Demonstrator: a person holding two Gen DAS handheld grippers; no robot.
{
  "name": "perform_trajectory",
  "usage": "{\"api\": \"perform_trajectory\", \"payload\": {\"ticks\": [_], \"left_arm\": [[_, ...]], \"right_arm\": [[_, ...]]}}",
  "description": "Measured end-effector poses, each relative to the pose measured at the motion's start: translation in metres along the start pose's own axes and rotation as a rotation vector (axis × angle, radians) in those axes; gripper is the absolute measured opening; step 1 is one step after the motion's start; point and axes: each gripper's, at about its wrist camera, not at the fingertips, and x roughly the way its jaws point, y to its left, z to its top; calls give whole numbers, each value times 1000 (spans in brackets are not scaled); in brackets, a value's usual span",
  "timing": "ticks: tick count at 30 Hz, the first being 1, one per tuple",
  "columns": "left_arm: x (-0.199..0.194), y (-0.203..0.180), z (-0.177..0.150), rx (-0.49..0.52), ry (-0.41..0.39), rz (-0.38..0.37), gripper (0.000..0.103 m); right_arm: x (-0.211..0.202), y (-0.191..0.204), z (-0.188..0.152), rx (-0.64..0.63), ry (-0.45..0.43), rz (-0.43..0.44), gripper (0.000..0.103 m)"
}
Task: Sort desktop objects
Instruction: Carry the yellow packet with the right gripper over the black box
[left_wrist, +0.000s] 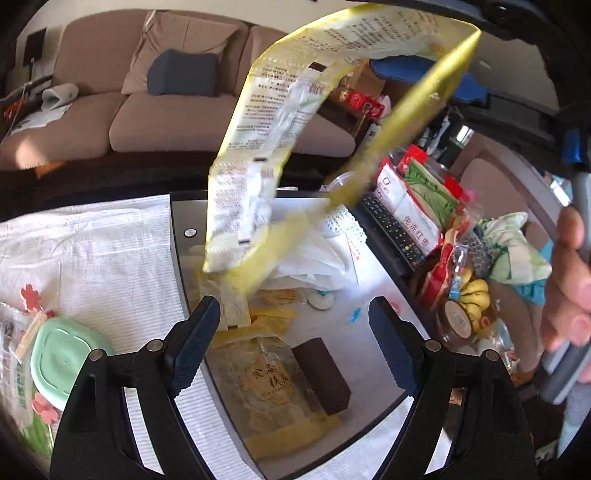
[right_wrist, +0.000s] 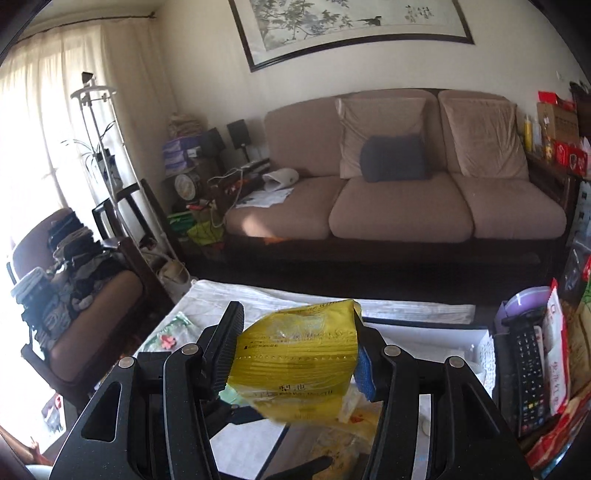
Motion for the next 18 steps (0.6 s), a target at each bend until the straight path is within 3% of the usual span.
{"api": "perform_trajectory", "payload": {"ticks": [6,13,18], "left_arm": [[-28,-14,-9,67,-44,28,81],[-72,-43,-9,126,-40,-9,81],[-60,-44,-5,151,8,36,82]], "right_arm": [[-38,12,10,-63,-55,38,55],[-109,48,35,-109,-100,80,55],[-100,52,33,-112,-78,68,55]]}}
